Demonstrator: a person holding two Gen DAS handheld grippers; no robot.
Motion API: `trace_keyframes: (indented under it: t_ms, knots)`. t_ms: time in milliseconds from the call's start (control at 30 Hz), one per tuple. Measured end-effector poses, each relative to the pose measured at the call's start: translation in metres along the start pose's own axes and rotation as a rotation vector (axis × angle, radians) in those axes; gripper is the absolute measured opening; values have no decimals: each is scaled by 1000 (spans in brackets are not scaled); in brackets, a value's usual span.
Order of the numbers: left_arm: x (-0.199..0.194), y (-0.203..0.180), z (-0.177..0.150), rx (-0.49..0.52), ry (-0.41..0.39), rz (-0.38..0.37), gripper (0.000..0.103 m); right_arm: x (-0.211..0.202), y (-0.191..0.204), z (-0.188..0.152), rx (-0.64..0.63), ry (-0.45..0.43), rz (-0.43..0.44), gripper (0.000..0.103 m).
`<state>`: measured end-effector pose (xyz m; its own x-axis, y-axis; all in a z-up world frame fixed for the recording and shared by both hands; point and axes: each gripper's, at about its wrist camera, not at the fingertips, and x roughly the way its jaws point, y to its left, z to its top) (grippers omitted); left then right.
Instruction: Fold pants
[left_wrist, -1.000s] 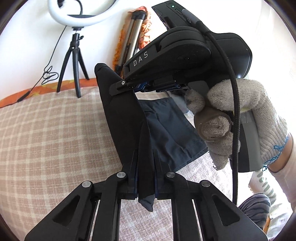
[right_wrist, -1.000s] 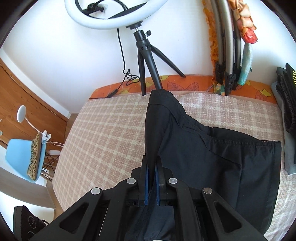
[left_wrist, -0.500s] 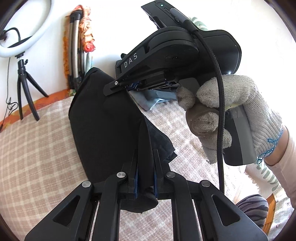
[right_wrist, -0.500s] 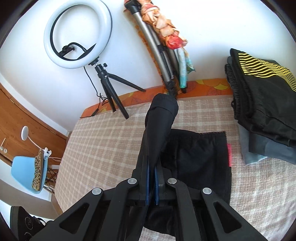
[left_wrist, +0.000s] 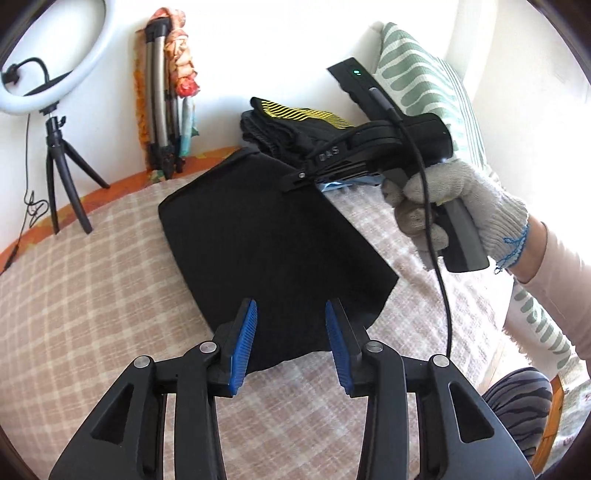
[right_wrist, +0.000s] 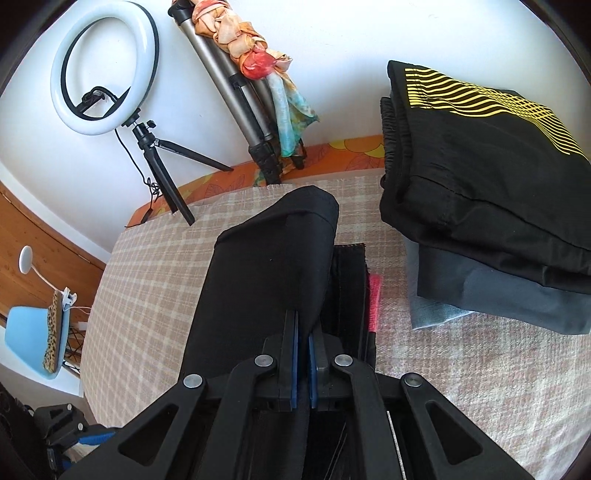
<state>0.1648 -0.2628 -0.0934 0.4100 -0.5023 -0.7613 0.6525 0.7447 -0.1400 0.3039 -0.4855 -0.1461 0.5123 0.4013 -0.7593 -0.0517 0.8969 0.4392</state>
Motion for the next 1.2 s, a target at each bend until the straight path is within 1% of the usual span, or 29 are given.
trace_keyframes:
  t_ms: [100,233,500,567,600,633,667,733,767,800,867,933,967,1000,1033,1100,1200]
  knots:
    - [13,20,-2,-36,26,44,37,7,-11,-2,11,4,-4,2]
    - [29,26,-5,-44,53,47,37,14,-15,-2,4,7,-16,2]
    - [61,16,-7,29,104,79,37,18,-20,-1,-11,-6,-71,2]
    - [67,15,-8,46,117,89,37,21,-18,-4,-32,-5,-105,3]
    - [67,16,-8,36,115,86,37,22,-17,-6,-45,-2,-120,10]
    - [65,18,-6,24,115,81,37,22,-16,-7,-53,3,-127,13]
    - [63,20,-3,15,108,82,37,20,-16,-8,-52,1,-135,21]
    - [57,25,5,2,93,90,37,13,-16,-11,-52,-18,-153,23]
    - [53,27,10,-3,86,93,37,8,-15,-14,-59,-32,-170,35]
    - [49,29,16,-9,78,97,37,2,-14,-17,-63,-50,-174,41]
    - [40,31,29,-16,56,105,37,-10,-14,-24,-57,-72,-160,41]
    - [35,33,42,-30,46,99,37,-18,-13,-31,-52,-80,-139,42]
    - [33,34,47,-42,39,95,37,-22,-12,-35,-57,-84,-140,49]
    - [32,36,51,-58,28,97,39,-26,-11,-39,-61,-89,-151,57]
    - [32,38,54,-74,17,96,42,-30,-9,-44,-65,-97,-159,60]
    - [33,43,56,-117,-6,85,56,-38,-10,-51,-64,-116,-158,67]
    - [44,56,48,-206,-3,49,57,-44,-13,-57,-64,-118,-145,69]
